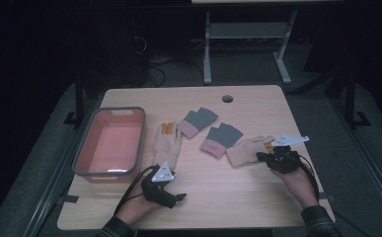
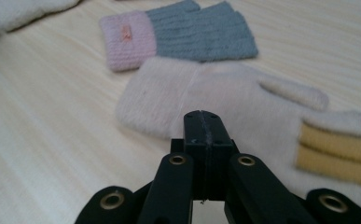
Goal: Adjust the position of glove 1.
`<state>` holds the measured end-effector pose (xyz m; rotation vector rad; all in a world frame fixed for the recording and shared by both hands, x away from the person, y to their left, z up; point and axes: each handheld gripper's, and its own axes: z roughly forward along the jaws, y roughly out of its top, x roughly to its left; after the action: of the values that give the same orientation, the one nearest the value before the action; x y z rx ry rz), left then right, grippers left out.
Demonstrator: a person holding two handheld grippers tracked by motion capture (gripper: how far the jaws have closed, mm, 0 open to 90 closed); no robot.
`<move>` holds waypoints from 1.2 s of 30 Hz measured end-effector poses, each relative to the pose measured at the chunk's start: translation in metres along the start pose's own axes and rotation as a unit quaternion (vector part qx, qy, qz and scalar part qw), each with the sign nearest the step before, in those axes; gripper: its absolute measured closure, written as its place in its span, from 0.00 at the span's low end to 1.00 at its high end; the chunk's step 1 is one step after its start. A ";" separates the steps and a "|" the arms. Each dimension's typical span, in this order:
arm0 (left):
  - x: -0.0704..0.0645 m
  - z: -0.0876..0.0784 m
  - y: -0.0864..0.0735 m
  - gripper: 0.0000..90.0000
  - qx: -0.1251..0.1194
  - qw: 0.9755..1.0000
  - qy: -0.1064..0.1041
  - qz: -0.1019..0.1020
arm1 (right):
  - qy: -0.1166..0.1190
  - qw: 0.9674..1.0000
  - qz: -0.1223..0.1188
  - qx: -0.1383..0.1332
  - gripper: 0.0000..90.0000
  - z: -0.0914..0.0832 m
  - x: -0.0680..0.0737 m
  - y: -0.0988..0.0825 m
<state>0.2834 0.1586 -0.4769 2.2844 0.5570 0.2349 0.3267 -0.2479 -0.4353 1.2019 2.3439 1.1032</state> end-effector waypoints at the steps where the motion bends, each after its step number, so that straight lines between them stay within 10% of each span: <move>1: 0.000 0.000 0.000 0.14 0.002 1.000 0.000 0.000 | 0.002 1.000 0.002 -0.002 1.00 0.003 -0.001 0.002; 23: 0.000 0.000 0.001 0.14 0.003 1.000 0.000 0.000 | -0.005 0.999 -0.017 0.044 1.00 0.066 0.002 0.017; 36: 0.000 0.000 0.000 0.14 0.002 1.000 0.000 0.000 | 0.023 0.998 -0.016 0.050 1.00 0.063 0.002 0.012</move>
<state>0.2839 0.1584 -0.4766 2.2882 0.5573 0.2344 0.3672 -0.2104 -0.4685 1.1811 2.4710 1.0251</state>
